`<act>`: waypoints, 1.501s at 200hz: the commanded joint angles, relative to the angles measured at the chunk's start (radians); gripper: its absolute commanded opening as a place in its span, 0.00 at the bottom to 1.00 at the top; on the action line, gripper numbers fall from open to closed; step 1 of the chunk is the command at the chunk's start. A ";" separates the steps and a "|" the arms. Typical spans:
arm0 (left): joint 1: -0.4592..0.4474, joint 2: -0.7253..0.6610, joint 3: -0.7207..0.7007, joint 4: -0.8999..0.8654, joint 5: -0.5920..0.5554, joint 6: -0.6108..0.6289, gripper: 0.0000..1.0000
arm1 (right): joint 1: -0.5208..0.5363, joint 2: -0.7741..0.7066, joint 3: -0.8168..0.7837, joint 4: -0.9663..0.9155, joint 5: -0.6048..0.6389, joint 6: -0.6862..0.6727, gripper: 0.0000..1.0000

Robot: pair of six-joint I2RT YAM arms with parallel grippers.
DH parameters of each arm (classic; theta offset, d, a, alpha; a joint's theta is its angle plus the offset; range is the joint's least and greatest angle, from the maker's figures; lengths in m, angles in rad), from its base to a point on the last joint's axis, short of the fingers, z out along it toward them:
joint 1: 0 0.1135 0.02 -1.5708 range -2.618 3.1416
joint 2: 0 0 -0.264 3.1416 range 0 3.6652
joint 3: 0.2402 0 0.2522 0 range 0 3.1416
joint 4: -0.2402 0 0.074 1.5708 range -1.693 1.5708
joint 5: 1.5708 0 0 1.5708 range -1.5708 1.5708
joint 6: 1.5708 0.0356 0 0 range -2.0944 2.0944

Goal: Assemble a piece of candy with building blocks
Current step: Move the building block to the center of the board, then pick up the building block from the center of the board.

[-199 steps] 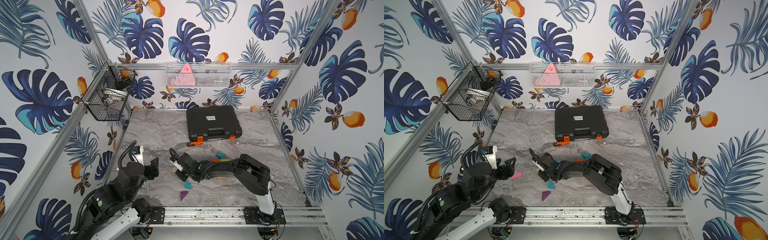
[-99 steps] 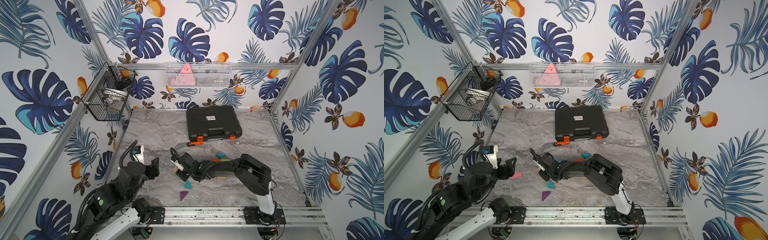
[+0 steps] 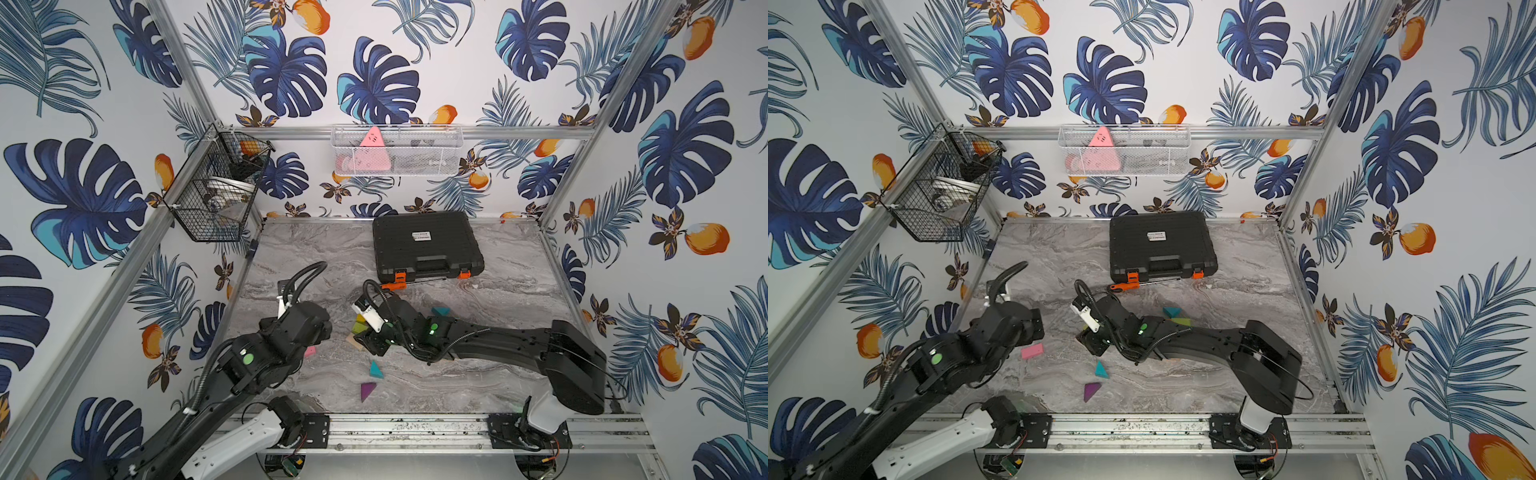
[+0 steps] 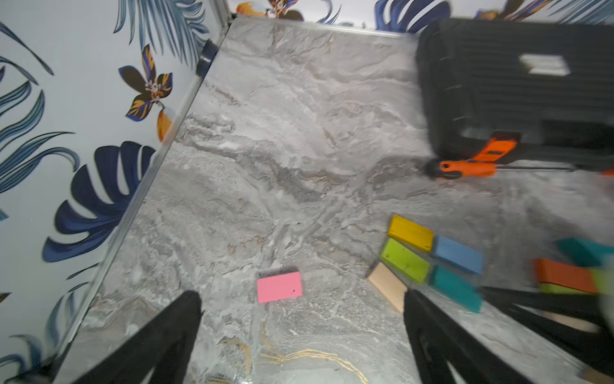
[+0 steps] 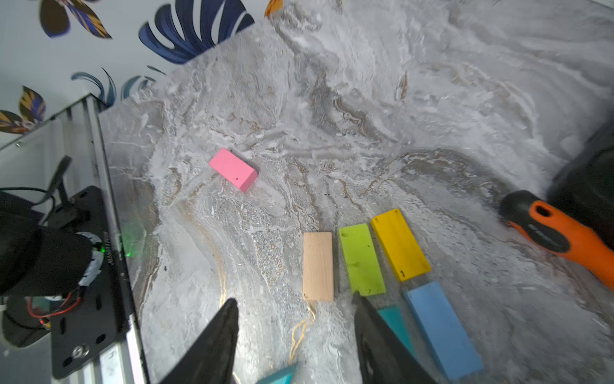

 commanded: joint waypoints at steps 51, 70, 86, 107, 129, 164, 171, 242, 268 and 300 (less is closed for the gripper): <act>0.263 0.323 -0.241 0.222 0.195 -0.192 0.99 | -0.043 -0.255 -0.267 0.127 0.050 -0.005 0.63; 0.380 0.385 -0.269 0.281 0.281 -0.179 0.99 | -0.044 -0.265 -0.293 0.158 0.044 0.008 0.63; 0.438 0.416 -0.274 0.311 0.290 -0.157 0.99 | -0.046 -0.260 -0.308 0.186 0.049 0.016 0.64; 0.477 0.408 -0.282 0.333 0.305 -0.138 0.99 | -0.046 -0.256 -0.323 0.207 0.055 0.028 0.65; 0.510 0.368 -0.330 0.411 0.360 -0.095 0.99 | -0.045 -0.256 -0.334 0.225 0.050 0.033 0.71; 0.551 0.365 -0.381 0.498 0.439 -0.063 0.99 | -0.046 -0.260 -0.342 0.233 0.060 0.032 0.74; 0.554 0.374 -0.379 0.503 0.443 -0.062 0.99 | -0.046 -0.263 -0.345 0.238 0.061 0.030 0.74; 0.580 0.400 -0.422 0.587 0.553 -0.039 0.99 | -0.046 -0.265 -0.356 0.246 0.074 0.029 0.75; 0.579 0.386 -0.451 0.612 0.592 -0.038 0.99 | -0.046 -0.262 -0.354 0.246 0.075 0.035 0.75; 0.567 0.381 -0.459 0.633 0.627 -0.027 0.98 | -0.046 -0.262 -0.359 0.252 0.085 0.031 0.76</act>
